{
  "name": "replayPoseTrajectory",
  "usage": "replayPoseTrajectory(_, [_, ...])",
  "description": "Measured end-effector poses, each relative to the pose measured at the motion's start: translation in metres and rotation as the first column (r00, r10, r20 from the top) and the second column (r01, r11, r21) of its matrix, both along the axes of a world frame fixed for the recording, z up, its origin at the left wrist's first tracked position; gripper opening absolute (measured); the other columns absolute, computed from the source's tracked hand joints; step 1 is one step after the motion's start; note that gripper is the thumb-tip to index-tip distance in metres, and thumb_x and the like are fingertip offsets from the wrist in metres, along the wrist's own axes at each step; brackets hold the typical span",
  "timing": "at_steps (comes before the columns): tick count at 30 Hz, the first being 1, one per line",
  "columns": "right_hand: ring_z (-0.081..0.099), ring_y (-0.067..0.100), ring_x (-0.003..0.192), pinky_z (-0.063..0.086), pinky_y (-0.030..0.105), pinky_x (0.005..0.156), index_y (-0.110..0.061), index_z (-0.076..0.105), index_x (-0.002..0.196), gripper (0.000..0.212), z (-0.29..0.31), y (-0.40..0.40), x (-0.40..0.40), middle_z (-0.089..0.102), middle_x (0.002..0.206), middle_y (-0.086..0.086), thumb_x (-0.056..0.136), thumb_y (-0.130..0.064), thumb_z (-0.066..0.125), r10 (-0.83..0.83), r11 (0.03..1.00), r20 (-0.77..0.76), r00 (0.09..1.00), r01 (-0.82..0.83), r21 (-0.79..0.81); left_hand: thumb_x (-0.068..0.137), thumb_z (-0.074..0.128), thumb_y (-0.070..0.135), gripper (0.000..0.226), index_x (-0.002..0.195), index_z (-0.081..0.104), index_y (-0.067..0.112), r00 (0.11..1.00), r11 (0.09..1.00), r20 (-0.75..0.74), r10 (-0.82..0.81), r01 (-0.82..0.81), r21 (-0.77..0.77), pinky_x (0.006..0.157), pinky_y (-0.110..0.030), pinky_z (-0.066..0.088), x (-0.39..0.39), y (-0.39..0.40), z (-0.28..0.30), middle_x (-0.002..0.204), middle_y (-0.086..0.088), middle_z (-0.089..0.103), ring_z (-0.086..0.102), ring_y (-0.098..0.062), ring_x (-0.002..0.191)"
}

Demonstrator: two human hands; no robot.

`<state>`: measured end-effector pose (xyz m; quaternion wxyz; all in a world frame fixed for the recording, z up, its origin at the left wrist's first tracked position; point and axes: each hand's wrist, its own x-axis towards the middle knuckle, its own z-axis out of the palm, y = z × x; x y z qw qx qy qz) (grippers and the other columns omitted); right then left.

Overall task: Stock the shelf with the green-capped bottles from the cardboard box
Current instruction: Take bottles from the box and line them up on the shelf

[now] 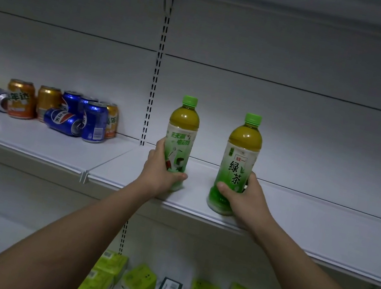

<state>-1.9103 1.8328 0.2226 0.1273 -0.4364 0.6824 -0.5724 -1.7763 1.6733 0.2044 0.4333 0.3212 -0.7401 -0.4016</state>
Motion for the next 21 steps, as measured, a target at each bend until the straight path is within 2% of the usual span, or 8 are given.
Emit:
replayPoseTrajectory(4, [0.061, 0.021, 0.106, 0.051, 0.035, 0.093, -0.016, 0.047, 0.124, 0.054, 0.005, -0.012, -0.002, 0.061, 0.115, 0.001, 0.079, -0.011, 0.077, 0.013, 0.995, 0.009, 1.000, -0.014, 0.095, 0.067, 0.084, 0.011, 0.087, 0.136, 0.032, 0.021, 1.000, 0.999, 0.017, 0.003, -0.002, -0.037, 0.103, -0.041, 0.047, 0.004, -0.011, 0.005, 0.129, -0.005, 0.049, 0.052, -0.023, 0.121])
replayPoseTrajectory(9, [0.061, 0.020, 0.109, 0.051, 0.040, 0.098, -0.020, 0.048, 0.125, 0.055, 0.002, -0.044, 0.004, 0.061, 0.117, -0.003, 0.079, -0.019, 0.078, 0.014, 0.995, -0.055, 0.998, -0.008, 0.102, 0.069, 0.083, 0.011, 0.080, 0.133, 0.035, 0.018, 0.998, 0.997, 0.027, 0.064, -0.062, -0.055, 0.101, -0.038, 0.047, 0.015, -0.039, 0.007, 0.128, -0.003, 0.051, 0.052, -0.021, 0.120])
replayPoseTrajectory(13, [0.061, 0.019, 0.109, 0.051, 0.039, 0.098, -0.020, 0.048, 0.126, 0.055, 0.001, -0.079, 0.009, 0.059, 0.115, -0.005, 0.079, -0.020, 0.078, 0.039, 0.995, -0.075, 0.996, -0.031, 0.096, 0.069, 0.083, 0.014, 0.080, 0.133, 0.034, 0.018, 0.994, 0.994, 0.057, 0.091, -0.088, -0.057, 0.098, -0.035, 0.046, 0.020, -0.068, 0.006, 0.130, -0.002, 0.052, 0.052, -0.021, 0.120])
replayPoseTrajectory(17, [0.060, 0.018, 0.107, 0.050, 0.034, 0.095, -0.019, 0.048, 0.126, 0.055, -0.002, -0.119, 0.011, 0.058, 0.113, -0.007, 0.080, -0.021, 0.077, 0.053, 0.996, -0.084, 0.995, -0.046, 0.080, 0.068, 0.085, 0.020, 0.082, 0.132, 0.034, 0.020, 0.982, 0.982, 0.075, 0.174, -0.168, -0.083, 0.102, -0.043, 0.047, 0.019, -0.097, 0.004, 0.129, -0.003, 0.053, 0.054, -0.023, 0.118])
replayPoseTrajectory(21, [0.060, 0.017, 0.105, 0.049, 0.028, 0.090, -0.018, 0.048, 0.126, 0.054, -0.006, -0.161, 0.010, 0.058, 0.112, -0.006, 0.080, -0.020, 0.077, 0.058, 0.997, -0.081, 0.995, -0.054, 0.059, 0.067, 0.085, 0.021, 0.082, 0.132, 0.035, 0.021, 0.975, 0.974, 0.064, 0.214, -0.208, -0.084, 0.102, -0.044, 0.047, 0.013, -0.127, 0.000, 0.127, -0.003, 0.053, 0.055, -0.023, 0.117])
